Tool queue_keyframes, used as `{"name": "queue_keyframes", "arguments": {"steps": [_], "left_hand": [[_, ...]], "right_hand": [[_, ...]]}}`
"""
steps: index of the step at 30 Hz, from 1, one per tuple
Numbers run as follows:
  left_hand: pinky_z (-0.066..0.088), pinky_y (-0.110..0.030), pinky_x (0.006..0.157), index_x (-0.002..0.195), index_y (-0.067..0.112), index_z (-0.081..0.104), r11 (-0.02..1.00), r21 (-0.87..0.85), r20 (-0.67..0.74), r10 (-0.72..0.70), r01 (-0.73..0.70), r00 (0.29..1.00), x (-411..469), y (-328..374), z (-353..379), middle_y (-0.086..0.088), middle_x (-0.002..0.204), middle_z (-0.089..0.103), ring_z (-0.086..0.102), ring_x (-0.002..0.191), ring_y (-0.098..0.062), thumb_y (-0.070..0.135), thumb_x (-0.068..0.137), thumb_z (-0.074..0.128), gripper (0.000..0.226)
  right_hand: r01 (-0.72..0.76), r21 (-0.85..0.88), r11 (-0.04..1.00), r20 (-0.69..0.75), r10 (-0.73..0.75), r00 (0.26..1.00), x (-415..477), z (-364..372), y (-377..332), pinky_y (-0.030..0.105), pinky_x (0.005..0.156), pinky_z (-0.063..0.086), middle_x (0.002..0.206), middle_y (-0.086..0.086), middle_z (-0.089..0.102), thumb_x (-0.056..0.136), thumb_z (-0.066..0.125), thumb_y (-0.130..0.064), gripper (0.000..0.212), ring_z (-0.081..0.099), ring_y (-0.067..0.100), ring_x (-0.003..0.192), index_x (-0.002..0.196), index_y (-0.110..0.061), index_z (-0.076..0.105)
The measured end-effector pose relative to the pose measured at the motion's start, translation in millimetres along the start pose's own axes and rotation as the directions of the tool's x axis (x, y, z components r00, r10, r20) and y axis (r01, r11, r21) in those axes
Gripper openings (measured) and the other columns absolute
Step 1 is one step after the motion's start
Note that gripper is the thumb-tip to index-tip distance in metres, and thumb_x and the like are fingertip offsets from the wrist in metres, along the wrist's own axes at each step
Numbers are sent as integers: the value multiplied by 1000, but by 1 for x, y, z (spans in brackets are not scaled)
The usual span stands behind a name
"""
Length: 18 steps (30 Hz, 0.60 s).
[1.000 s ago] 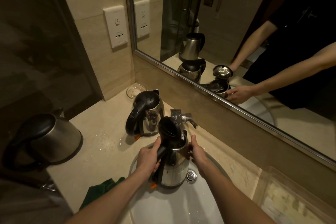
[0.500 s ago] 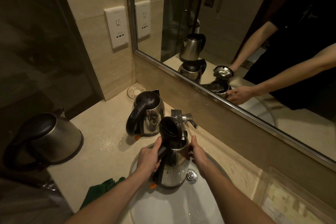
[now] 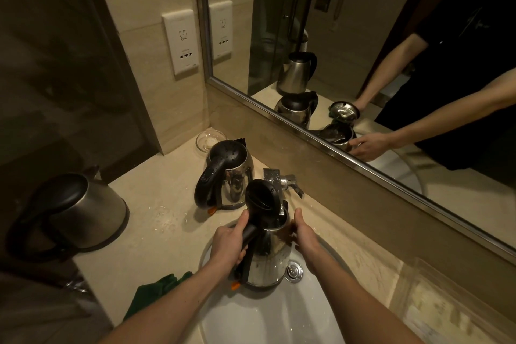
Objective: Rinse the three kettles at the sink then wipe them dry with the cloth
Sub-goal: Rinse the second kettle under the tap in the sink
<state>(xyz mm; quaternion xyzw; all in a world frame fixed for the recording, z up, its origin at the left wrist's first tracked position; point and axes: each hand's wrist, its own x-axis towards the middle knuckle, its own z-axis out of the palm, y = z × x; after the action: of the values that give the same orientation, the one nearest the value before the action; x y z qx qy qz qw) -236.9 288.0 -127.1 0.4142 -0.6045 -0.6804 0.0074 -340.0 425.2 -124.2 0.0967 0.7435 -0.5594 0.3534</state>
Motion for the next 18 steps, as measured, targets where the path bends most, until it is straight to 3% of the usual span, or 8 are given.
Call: {"name": "queue_keyframes", "arguments": {"steps": [18], "left_hand": [[34, -24, 41, 58, 12, 52, 1000, 3, 10, 14, -14, 1000, 0, 0, -1, -1, 43, 45, 40, 35, -13, 57, 95, 52, 58]], "right_hand": [[4, -53, 999, -2, -4, 1000, 9, -2, 6, 34, 106, 29, 136, 13, 54, 101, 18, -52, 66, 48, 24, 126, 127, -7, 58]]}}
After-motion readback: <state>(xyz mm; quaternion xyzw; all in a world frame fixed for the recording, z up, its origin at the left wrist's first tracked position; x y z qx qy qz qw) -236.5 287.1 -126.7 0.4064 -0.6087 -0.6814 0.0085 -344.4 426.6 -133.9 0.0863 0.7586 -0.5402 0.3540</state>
